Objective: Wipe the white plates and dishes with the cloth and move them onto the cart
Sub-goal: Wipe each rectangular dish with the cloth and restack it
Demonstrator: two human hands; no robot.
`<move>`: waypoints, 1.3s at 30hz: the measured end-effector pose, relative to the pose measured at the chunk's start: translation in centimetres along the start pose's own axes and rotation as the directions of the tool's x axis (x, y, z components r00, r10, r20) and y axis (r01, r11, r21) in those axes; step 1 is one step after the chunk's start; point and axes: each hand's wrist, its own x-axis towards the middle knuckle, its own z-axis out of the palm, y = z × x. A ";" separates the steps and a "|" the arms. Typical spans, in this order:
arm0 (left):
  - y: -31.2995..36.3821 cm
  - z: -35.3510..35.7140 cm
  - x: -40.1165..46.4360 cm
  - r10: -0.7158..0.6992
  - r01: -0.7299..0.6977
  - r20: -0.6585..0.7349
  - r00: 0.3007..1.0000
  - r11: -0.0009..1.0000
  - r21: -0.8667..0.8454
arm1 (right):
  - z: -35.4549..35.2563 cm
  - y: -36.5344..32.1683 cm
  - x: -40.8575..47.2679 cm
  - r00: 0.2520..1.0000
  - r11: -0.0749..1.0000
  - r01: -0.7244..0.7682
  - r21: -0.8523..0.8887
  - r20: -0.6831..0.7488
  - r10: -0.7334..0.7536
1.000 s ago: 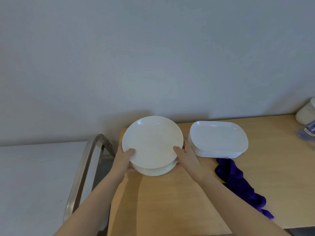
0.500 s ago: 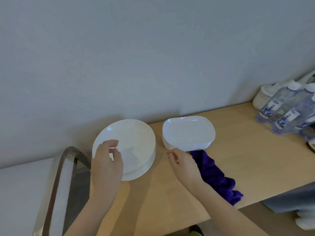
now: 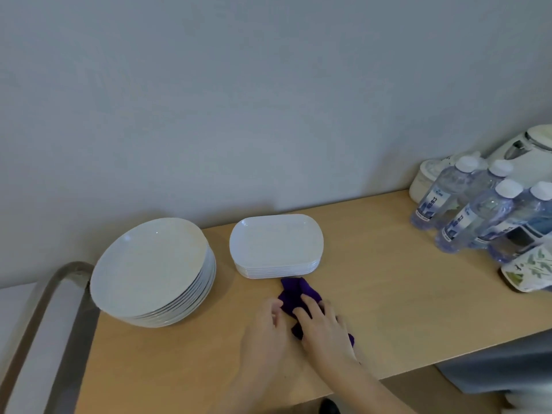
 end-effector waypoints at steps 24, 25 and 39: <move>1.7 -1.1 6.4 -0.350 0.225 -0.339 0.873 0.907 -0.358 | -6.1 13.1 5.6 0.952 0.967 -0.253 0.035 -0.166 0.256; 1.9 -1.2 6.7 -0.339 0.213 -0.346 0.875 0.910 -0.355 | -6.6 12.9 6.2 0.948 0.965 -0.253 0.066 -0.180 0.261; 2.4 -2.6 10.5 -0.232 0.144 -0.451 0.862 0.965 -0.220 | -8.7 5.4 11.7 0.976 0.806 -0.198 0.558 0.040 0.213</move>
